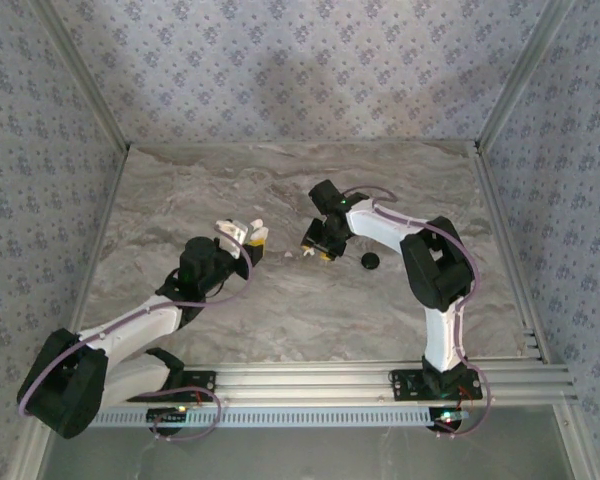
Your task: Insert wireless bluetooth earbuds into charging case
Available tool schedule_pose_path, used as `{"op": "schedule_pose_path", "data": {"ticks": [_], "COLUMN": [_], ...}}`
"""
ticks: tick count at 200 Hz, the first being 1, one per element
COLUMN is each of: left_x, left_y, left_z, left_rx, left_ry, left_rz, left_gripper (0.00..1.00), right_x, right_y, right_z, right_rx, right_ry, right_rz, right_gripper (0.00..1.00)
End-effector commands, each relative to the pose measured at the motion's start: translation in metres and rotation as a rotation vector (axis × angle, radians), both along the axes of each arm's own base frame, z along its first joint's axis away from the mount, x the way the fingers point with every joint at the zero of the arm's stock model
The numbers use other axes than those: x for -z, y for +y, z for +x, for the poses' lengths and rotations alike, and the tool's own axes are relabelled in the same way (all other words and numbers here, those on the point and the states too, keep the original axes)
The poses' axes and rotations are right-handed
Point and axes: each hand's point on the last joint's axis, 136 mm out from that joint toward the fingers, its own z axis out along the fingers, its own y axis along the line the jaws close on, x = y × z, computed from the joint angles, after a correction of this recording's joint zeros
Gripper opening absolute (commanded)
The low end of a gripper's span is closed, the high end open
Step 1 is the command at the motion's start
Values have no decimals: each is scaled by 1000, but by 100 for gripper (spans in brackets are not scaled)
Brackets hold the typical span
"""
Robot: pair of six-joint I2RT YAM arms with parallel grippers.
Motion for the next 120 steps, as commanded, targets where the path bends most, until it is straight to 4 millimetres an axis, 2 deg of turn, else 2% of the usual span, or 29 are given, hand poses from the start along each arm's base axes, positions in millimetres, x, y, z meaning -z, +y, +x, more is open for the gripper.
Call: {"op": "schedule_pose_path", "data": {"ticks": [1, 120], "left_x": [-10, -14], "left_y": [0, 3], "left_z": [-3, -2], "left_rx": [14, 7], "left_ry": [-23, -36], "left_rz": [-30, -34], "left_gripper": [12, 12], "right_x": [2, 15], "right_y": [2, 18], "right_z": [2, 18], "right_rx": [48, 41], "right_ry": [23, 28], "right_rz": [-3, 6], "right_gripper": [46, 39]}}
